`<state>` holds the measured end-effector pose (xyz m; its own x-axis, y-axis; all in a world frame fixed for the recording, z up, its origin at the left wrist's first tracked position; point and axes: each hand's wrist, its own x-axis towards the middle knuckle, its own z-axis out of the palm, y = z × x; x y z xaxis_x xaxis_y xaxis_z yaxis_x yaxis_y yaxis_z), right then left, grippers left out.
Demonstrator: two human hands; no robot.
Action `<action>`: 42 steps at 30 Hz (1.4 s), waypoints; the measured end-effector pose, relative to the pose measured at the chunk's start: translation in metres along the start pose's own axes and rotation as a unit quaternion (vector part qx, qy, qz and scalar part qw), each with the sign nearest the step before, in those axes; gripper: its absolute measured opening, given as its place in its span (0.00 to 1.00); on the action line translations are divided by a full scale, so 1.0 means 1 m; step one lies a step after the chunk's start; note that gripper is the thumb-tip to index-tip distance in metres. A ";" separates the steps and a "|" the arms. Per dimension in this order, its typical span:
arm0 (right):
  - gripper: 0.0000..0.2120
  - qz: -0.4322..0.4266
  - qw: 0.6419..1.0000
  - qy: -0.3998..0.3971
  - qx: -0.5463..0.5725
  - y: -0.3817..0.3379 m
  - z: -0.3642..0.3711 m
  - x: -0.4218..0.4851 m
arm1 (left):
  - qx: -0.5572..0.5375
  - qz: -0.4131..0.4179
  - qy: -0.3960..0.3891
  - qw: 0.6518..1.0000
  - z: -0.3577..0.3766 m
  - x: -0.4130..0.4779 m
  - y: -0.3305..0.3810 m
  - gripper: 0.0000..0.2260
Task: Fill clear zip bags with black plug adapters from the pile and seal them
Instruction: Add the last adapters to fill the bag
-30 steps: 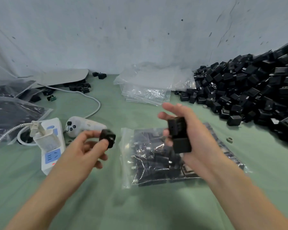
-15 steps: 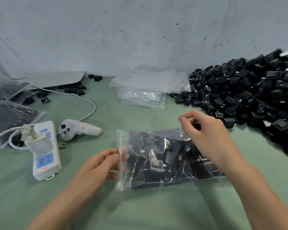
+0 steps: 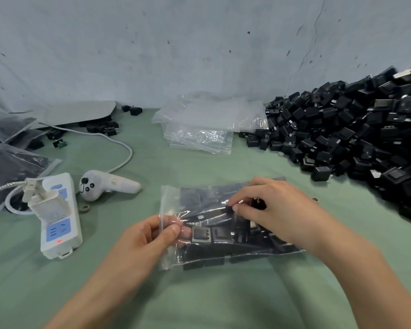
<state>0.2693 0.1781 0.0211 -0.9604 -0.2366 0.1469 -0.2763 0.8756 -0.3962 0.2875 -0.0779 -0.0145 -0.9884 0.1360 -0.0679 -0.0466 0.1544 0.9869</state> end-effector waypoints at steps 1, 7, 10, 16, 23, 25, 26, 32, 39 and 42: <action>0.08 -0.001 1.000 -0.004 0.004 0.000 -0.001 0.000 | 0.000 0.000 -0.001 1.000 -0.001 0.000 0.000 0.05; 0.09 0.016 1.000 -0.022 -0.013 0.005 -0.004 -0.003 | 0.038 0.001 -0.008 0.999 -0.005 0.002 0.002 0.07; 0.12 0.011 0.998 -0.045 -0.044 0.002 0.004 -0.007 | 0.045 0.009 -0.016 0.999 -0.006 0.001 0.001 0.09; 0.24 -0.052 0.991 -0.080 -0.089 0.004 0.009 -0.016 | 0.026 0.026 -0.034 0.999 -0.003 -0.002 0.000 0.07; 0.22 -0.114 0.968 -0.124 -0.189 0.001 -0.008 -0.006 | 0.114 0.069 -0.021 0.991 -0.001 -0.001 -0.009 0.02; 0.20 -0.149 0.952 -0.126 -0.236 0.002 -0.015 0.001 | 0.127 0.084 -0.002 0.988 0.000 0.000 -0.011 0.02; 0.20 -0.158 0.946 -0.129 -0.252 0.002 -0.017 0.004 | 0.127 0.088 0.003 0.988 0.000 0.000 -0.011 0.02; 0.22 -0.134 0.955 -0.171 -0.202 -0.001 -0.024 0.019 | 0.133 0.104 0.019 0.985 0.001 0.002 -0.011 0.05; 0.07 -0.046 0.963 -0.264 0.027 0.000 -0.047 0.016 | 0.117 0.085 0.010 0.989 -0.007 -0.002 -0.012 0.15; 0.10 -0.021 0.980 -0.197 0.021 0.002 -0.039 0.007 | 0.072 0.045 -0.028 0.996 -0.009 -0.001 -0.010 0.18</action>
<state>0.2638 0.1945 0.0569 -0.8848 -0.4230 -0.1955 -0.3084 0.8460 -0.4350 0.2881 -0.0880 -0.0230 -0.9780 0.2085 0.0080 0.0671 0.2781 0.9582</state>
